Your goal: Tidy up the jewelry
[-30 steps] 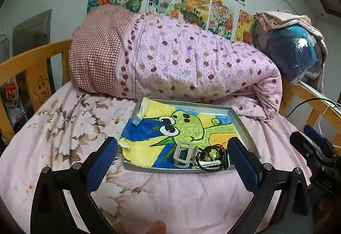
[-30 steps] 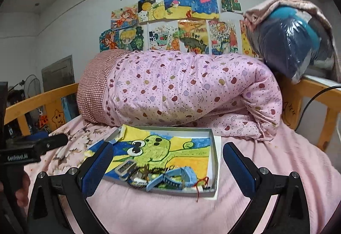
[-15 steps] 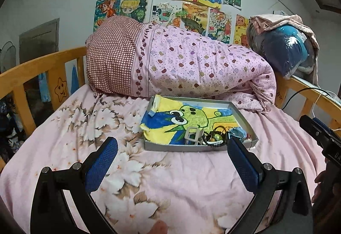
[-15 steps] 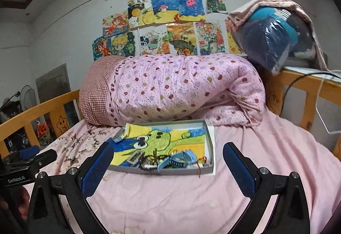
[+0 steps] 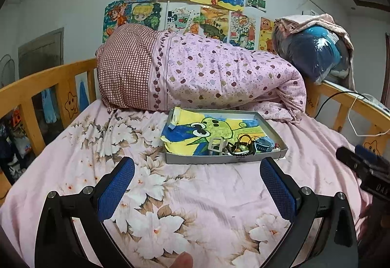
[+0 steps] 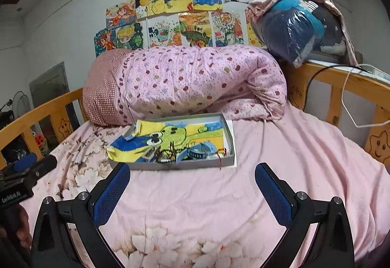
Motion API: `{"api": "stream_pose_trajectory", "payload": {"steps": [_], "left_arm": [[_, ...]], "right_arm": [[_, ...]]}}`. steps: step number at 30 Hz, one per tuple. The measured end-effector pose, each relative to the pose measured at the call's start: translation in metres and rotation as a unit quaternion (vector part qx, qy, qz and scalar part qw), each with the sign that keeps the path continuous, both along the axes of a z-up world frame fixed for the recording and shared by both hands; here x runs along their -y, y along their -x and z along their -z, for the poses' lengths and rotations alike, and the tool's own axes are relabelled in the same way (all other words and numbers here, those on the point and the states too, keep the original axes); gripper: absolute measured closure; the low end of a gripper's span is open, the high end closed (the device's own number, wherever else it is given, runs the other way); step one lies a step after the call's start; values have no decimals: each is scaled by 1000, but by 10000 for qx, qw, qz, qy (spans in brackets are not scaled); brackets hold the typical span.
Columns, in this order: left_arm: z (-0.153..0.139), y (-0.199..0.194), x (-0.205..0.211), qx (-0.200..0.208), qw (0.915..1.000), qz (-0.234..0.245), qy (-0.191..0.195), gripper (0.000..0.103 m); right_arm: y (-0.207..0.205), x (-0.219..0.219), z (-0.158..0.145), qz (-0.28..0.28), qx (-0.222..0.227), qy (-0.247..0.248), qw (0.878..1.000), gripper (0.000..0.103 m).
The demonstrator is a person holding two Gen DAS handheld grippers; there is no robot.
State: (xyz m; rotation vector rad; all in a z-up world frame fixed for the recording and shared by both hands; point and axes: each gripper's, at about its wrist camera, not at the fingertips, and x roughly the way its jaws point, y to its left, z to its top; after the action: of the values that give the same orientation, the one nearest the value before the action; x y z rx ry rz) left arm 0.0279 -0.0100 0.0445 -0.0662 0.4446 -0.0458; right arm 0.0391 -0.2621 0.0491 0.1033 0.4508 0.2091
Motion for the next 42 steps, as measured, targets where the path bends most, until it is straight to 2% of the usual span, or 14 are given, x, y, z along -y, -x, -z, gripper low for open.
{"api": "stream_pose_trajectory", "payload": {"steps": [9, 42], "left_arm": [[8, 3, 3, -107, 9999, 103, -50, 2], [12, 5, 10, -146, 9997, 165, -39, 2]], "right_arm": [[12, -2, 6, 18, 6, 85, 10000, 0], [5, -5, 12, -26, -125, 98, 9999, 0]]}}
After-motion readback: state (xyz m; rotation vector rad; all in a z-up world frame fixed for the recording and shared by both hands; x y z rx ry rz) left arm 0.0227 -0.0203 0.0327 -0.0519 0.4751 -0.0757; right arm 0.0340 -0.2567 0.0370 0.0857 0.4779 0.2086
